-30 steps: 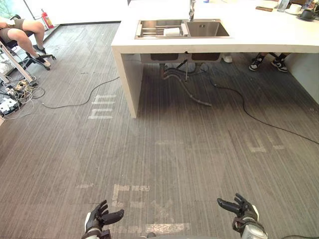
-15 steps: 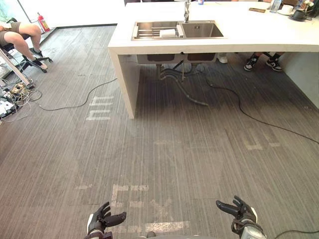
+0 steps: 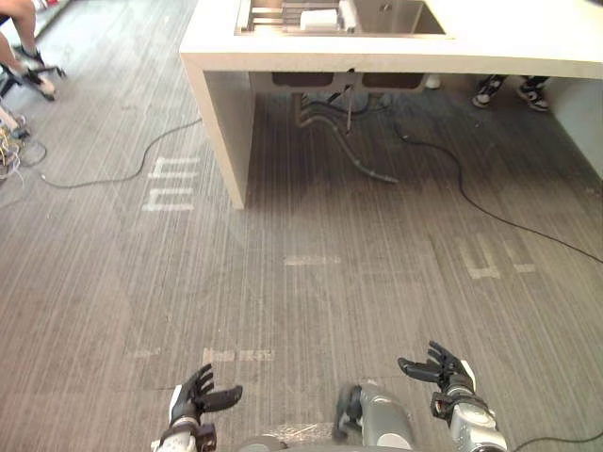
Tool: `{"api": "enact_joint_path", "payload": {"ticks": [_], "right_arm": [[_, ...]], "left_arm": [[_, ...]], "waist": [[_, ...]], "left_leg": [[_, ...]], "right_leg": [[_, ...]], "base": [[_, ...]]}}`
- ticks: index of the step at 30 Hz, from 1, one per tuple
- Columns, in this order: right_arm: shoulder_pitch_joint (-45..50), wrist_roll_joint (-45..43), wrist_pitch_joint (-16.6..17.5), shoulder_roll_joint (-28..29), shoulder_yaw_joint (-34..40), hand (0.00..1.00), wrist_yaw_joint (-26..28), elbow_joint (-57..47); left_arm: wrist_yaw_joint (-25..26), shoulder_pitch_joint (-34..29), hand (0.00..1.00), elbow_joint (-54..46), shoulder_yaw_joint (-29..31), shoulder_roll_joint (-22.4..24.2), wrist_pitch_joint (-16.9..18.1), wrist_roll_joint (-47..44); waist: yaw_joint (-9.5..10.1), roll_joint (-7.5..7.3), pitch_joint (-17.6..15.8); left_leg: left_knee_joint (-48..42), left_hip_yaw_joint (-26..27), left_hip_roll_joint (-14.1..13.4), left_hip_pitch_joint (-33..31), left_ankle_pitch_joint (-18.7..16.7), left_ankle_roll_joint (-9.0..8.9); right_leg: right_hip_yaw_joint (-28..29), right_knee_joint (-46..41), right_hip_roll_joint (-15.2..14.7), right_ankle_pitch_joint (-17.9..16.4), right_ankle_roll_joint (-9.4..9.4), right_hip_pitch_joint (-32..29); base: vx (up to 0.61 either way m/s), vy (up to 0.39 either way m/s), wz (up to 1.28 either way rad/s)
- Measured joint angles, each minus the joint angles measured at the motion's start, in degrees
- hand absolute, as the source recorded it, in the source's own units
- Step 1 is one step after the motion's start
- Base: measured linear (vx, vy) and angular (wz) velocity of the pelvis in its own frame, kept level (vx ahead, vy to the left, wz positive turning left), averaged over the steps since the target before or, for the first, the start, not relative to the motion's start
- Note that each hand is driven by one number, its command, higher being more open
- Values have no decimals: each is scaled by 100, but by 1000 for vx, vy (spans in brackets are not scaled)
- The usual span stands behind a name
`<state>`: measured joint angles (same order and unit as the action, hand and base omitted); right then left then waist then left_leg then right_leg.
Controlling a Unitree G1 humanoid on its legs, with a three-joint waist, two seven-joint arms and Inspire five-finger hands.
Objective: Walk over to the sink, pick up the cup, carry it to the dishwasher, place the cup inside the dishwasher, then close the dishwasher door
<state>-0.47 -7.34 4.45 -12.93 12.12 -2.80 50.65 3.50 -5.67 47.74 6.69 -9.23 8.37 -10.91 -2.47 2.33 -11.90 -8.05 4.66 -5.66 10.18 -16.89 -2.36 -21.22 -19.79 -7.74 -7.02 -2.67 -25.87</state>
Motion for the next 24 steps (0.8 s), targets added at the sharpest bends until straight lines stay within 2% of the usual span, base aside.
{"api": "enact_joint_path", "payload": {"ticks": [1,2,3,4,5,6,7,9,10,12,13,14,15,16,17,18,19,20,21,22,23,24], "right_arm": [[30,0,2,2,-17,90,-4,-7],[91,1,0,0,-17,90,-15,-1],[89,0,-5,30,-31,90,-9,3],[67,0,-5,57,-54,90,6,0],[51,-1,-6,85,-139,90,15,-2],[50,-46,-5,137,-218,90,12,-2],[52,-81,11,213,-243,90,-8,-28],[45,-242,80,268,-234,90,-93,-146],[25,-276,148,248,-225,90,-143,-233],[-58,-278,193,232,-209,90,-197,-265],[-79,-277,194,226,-205,90,-222,-256],[-84,-277,193,226,-211,90,-226,-247],[-46,-275,194,225,-226,90,-231,-211],[39,-273,194,219,-236,90,-230,-177],[122,-272,194,233,-239,90,-227,-133],[239,-261,190,355,-240,90,-228,-91],[285,-260,190,422,-240,90,-220,-90],[349,-260,188,485,-239,90,-206,-107],[335,-258,186,546,-240,90,-183,-36],[332,-257,188,596,-240,90,-169,-36],[329,-255,189,697,-238,90,-133,-33],[334,-251,187,767,-248,90,-67,-27]], "left_arm": [[3,5,90,24,1,-32,-1,2],[6,25,90,56,8,5,-4,3],[19,17,90,18,32,62,18,0],[23,31,90,7,37,65,17,-37],[23,34,90,-17,83,83,12,-48],[26,-12,90,-144,104,91,1,-108],[29,-52,90,-364,124,92,-11,-156],[33,-56,90,-862,123,137,-18,-158],[39,-54,90,-1360,120,200,-20,-167],[64,-76,90,-2177,103,260,-5,-261],[100,-61,90,-2674,63,293,-2,-263],[110,-66,90,-2912,63,323,4,-264],[144,-88,90,-3393,53,400,4,-261],[166,-162,90,-3808,33,464,12,-238],[227,-255,90,-4335,22,507,25,-173],[317,-321,90,-4912,63,485,32,0],[371,-342,90,-5212,99,479,33,94],[500,-348,90,-5767,93,481,39,259],[596,-421,90,-6276,97,453,52,448],[666,-440,90,-6507,91,401,59,576],[777,-390,90,-6909,71,250,67,790],[912,-361,90,-7236,80,144,76,924]], "waist": [[-4,-93,24],[-25,-83,40],[-1,43,45],[11,63,30],[18,92,7],[71,133,-35],[167,49,-97],[265,-146,-205],[313,-208,-241],[403,-248,-275],[477,-263,-314],[501,-268,-334],[546,-259,-361],[622,-211,-340],[722,-163,-338],[804,-309,-255],[811,-421,-214],[830,-523,-208],[885,-510,-202],[897,-514,-200],[813,-562,-202],[712,-574,-201]], "left_leg": [[-61,-43,-6,130,-104,-173],[-433,-117,-116,207,-218,-360],[-1315,-117,-389,-114,-81,-503],[-1918,-115,-490,-383,136,-504],[-2970,-113,-726,-820,596,-520],[-4326,-37,-1077,-1345,610,-555],[-5260,147,-1264,-1731,505,-463],[-5618,423,-1189,-2309,391,-382],[-5390,584,-1091,-2760,310,-316],[-4347,735,-825,-3292,241,-286],[-3362,690,-536,-3459,266,-257],[-2833,619,-374,-3498,335,-210],[-1633,384,-43,-3483,755,-280],[-804,173,107,-3395,1083,-352],[-669,40,116,-3370,1592,-157],[-891,31,222,-3383,1992,219],[-1092,30,274,-3465,1961,280],[-1598,109,297,-3589,1578,363],[-1931,198,199,-3538,1234,379],[-2029,221,176,-3466,1102,396],[-2093,214,217,-3225,877,452],[-2059,191,253,-2895,685,498]], "right_leg": [[111,242,8,485,194,-39],[192,-251,1,912,624,-33],[78,-464,161,513,687,54],[46,-469,242,369,714,164],[-7,-302,398,247,781,450],[-64,123,712,212,821,1020],[-20,543,896,208,828,1604],[64,1080,930,203,834,2303],[112,1379,952,199,828,2593],[182,1687,970,141,757,2890],[247,1768,946,30,722,3076],[267,1776,916,-65,675,3183],[282,1777,879,-243,561,3403],[345,1783,915,-382,486,3536],[467,1799,987,-566,399,3723],[559,1732,875,-781,265,3843],[548,1623,772,-905,185,3859],[606,1166,605,-1044,14,3740],[779,199,526,-1077,-50,3401],[817,-483,442,-1045,-164,3155],[789,-2017,117,-802,-741,2581],[708,-3114,-167,-778,-788,2203]], "base": [[646,-290,64],[779,-391,32],[778,-406,22],[635,-349,4],[526,-289,2],[791,-392,-10],[660,-314,-15],[618,-274,-3],[610,-249,-4],[452,-92,-18],[448,-18,-20],[462,50,-15],[449,108,-16],[447,128,-32],[501,173,-43],[456,151,-29],[636,165,-12],[640,146,-27],[626,149,-40],[566,164,-30],[652,151,9],[651,130,18]]}}
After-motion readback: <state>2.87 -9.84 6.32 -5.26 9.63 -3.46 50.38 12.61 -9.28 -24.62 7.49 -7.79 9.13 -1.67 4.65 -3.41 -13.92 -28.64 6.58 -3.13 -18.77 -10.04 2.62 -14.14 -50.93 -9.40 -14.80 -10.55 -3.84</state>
